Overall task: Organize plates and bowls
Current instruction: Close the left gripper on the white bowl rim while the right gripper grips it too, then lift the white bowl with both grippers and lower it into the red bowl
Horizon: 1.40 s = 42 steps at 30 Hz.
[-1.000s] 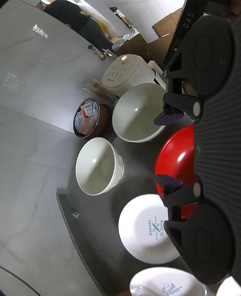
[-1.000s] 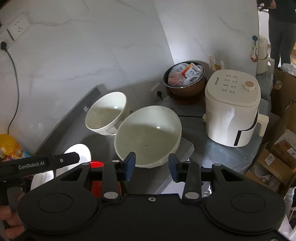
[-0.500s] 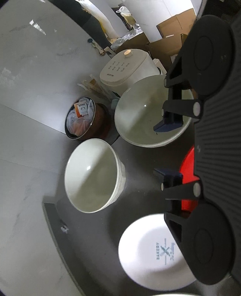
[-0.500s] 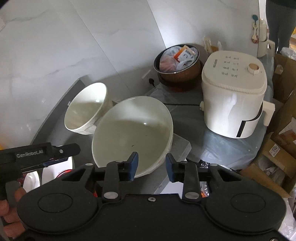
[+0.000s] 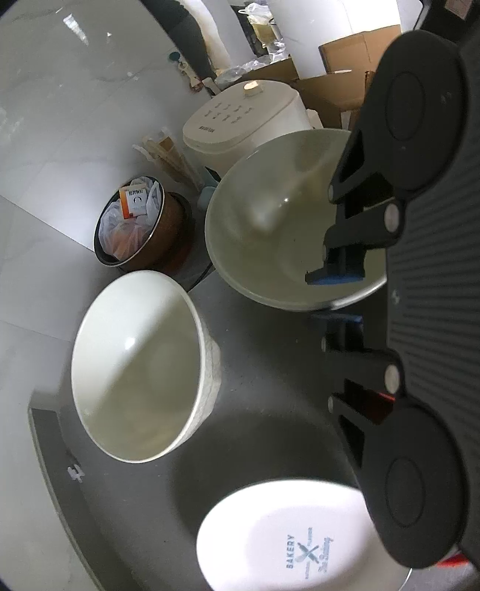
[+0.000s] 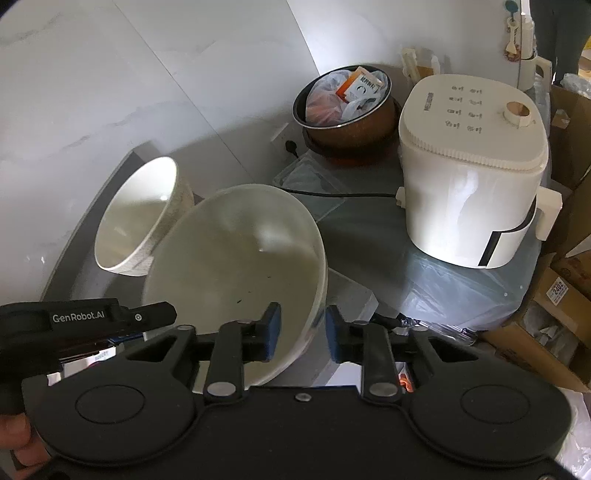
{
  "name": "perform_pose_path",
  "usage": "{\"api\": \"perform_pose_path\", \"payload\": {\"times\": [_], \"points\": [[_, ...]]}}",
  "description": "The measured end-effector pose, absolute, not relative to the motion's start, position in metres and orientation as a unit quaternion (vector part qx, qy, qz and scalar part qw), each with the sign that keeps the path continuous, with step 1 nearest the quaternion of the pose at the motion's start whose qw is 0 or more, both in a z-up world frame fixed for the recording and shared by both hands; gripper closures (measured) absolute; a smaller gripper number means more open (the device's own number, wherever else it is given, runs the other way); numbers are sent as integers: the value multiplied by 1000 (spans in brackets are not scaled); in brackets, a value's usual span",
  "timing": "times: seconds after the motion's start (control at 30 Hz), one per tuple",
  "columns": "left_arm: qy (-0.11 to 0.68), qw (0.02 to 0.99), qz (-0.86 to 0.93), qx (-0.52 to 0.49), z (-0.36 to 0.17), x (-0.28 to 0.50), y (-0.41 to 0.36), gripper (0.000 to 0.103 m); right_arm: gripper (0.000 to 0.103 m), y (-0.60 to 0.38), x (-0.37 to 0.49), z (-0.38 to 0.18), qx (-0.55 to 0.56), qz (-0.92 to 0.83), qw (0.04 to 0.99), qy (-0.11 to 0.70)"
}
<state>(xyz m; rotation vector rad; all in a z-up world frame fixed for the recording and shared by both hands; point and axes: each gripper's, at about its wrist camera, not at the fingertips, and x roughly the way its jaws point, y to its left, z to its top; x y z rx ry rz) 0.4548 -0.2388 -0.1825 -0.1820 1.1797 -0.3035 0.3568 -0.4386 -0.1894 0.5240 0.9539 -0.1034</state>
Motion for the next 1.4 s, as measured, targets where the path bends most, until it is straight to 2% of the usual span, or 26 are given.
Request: {"api": "perform_pose_path", "payload": {"times": [0.03,0.1,0.3,0.9,1.4], "points": [[554,817,-139,-83,-184,456,-240,92,86,-438,358,-192,244,-53,855,455],[553,818,-134,-84,-186,457,-240,97,87,-438,359,-194,241,-54,857,452],[553,818,-130,-89,-184,455,-234,97,87,-434,356,-185,234,-47,861,450],[498,852,-125,-103,-110,422,-207,97,85,-411,337,-122,202,-5,887,415],[471,870,-71,-129,-77,387,-170,97,84,-384,329,-96,186,73,895,398]]}}
